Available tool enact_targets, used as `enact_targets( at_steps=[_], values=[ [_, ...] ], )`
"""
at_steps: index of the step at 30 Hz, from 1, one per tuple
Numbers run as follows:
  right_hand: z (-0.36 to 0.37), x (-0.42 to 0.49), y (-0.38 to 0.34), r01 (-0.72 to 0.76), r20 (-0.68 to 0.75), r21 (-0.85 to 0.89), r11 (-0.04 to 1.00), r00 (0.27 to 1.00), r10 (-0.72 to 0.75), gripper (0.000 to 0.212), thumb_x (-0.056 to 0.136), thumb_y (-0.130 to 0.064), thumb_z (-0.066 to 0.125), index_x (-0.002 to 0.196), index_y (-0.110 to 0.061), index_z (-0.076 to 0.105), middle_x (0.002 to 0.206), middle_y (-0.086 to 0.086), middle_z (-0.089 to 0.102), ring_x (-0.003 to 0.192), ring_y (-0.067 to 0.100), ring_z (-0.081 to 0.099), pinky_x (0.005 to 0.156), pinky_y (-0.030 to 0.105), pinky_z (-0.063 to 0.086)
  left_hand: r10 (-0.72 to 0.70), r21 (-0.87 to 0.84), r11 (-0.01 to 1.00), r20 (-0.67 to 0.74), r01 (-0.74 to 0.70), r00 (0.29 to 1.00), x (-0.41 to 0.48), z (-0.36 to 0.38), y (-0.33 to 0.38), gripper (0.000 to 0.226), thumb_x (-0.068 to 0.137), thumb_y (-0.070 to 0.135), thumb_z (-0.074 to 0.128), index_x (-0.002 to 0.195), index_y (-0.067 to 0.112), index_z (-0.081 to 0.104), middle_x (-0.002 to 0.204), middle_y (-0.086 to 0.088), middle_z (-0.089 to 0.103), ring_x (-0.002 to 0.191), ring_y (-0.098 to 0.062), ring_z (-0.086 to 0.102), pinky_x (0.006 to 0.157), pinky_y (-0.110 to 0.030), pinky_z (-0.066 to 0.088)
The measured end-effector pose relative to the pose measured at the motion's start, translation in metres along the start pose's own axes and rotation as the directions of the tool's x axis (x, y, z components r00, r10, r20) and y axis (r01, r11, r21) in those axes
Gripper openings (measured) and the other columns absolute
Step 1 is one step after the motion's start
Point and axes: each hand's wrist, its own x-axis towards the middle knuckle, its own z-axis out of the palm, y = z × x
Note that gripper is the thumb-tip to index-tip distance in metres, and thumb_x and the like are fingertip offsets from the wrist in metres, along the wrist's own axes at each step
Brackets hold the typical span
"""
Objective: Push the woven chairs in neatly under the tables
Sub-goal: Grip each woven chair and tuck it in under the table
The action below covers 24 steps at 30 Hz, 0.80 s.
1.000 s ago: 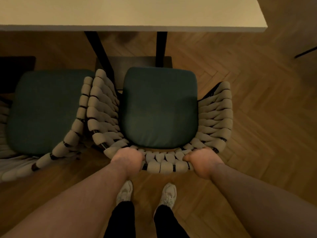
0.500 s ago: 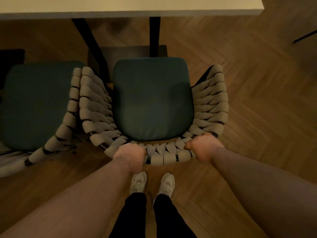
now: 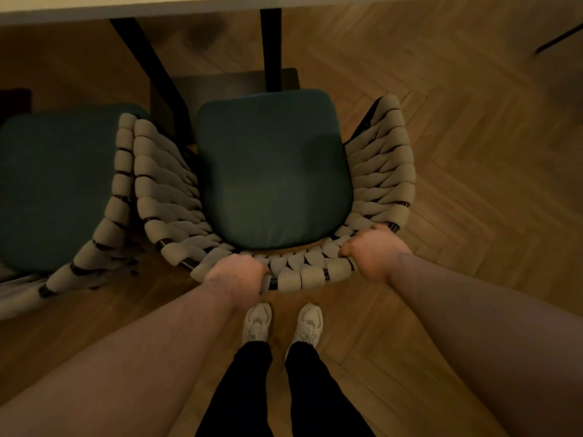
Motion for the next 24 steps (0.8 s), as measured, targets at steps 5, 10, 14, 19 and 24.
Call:
enact_targets(
  at_steps=[5, 10, 14, 19, 24],
  values=[
    [0.003, -0.003, -0.004, -0.024, -0.034, 0.014, 1.0, 0.999, 0.025, 0.037, 0.1, -0.02, 0.064, 0.129, -0.043, 0.063, 0.118, -0.007, 0.069, 0.116, 0.02, 0.062, 0.107, 0.043, 0.043, -0.04, 0.002, 0.999, 0.02, 0.04, 0.999, 0.002, 0.003, 0.003, 0.045, 0.094, 0.032, 0.064, 0.139, 0.037, 0.06, 0.118, 0.002, 0.065, 0.108, -0.02, 0.063, 0.099, -0.042, 0.056],
    [0.005, -0.018, -0.009, -0.051, -0.099, 0.067, 0.996, 0.993, 0.057, 0.034, 0.102, -0.022, 0.063, 0.132, -0.037, 0.064, 0.125, -0.004, 0.069, 0.12, 0.021, 0.061, 0.113, 0.043, 0.039, -0.061, 0.034, 0.998, 0.069, 0.058, 0.996, 0.0, -0.002, 0.008, 0.048, 0.094, 0.032, 0.066, 0.142, 0.034, 0.058, 0.122, 0.002, 0.065, 0.111, -0.02, 0.062, 0.099, -0.039, 0.055],
    [-0.009, -0.038, -0.007, -0.092, -0.06, 0.309, 0.946, 0.991, 0.116, 0.039, 0.102, -0.023, 0.063, 0.139, -0.035, 0.063, 0.131, -0.001, 0.068, 0.124, 0.022, 0.061, 0.111, 0.042, 0.046, -0.021, 0.063, 0.998, 0.115, 0.014, 0.993, -0.007, -0.026, 0.01, 0.035, 0.092, 0.036, 0.068, 0.127, 0.033, 0.066, 0.107, 0.006, 0.067, 0.098, -0.016, 0.065, 0.094, -0.038, 0.058],
    [-0.034, -0.084, 0.014, -0.236, -0.035, 0.63, 0.74, 0.943, 0.33, 0.042, 0.1, -0.026, 0.063, 0.141, -0.033, 0.063, 0.133, -0.002, 0.069, 0.124, 0.02, 0.063, 0.1, 0.037, 0.055, 0.025, 0.01, 1.0, 0.039, -0.026, 0.999, -0.021, -0.074, 0.016, 0.031, 0.093, 0.05, 0.07, 0.121, 0.036, 0.069, 0.104, 0.014, 0.065, 0.095, -0.007, 0.062, 0.083, -0.03, 0.055],
    [-0.05, -0.136, 0.042, -0.365, -0.03, 0.726, 0.583, 0.829, 0.558, 0.035, 0.099, -0.026, 0.06, 0.132, -0.031, 0.069, 0.124, -0.002, 0.073, 0.116, 0.021, 0.067, 0.093, 0.034, 0.056, 0.139, 0.061, 0.989, -0.098, -0.133, 0.985, -0.029, -0.137, 0.037, 0.038, 0.093, 0.053, 0.069, 0.126, 0.036, 0.067, 0.105, 0.017, 0.062, 0.097, -0.007, 0.06, 0.082, -0.03, 0.051]
  ],
)
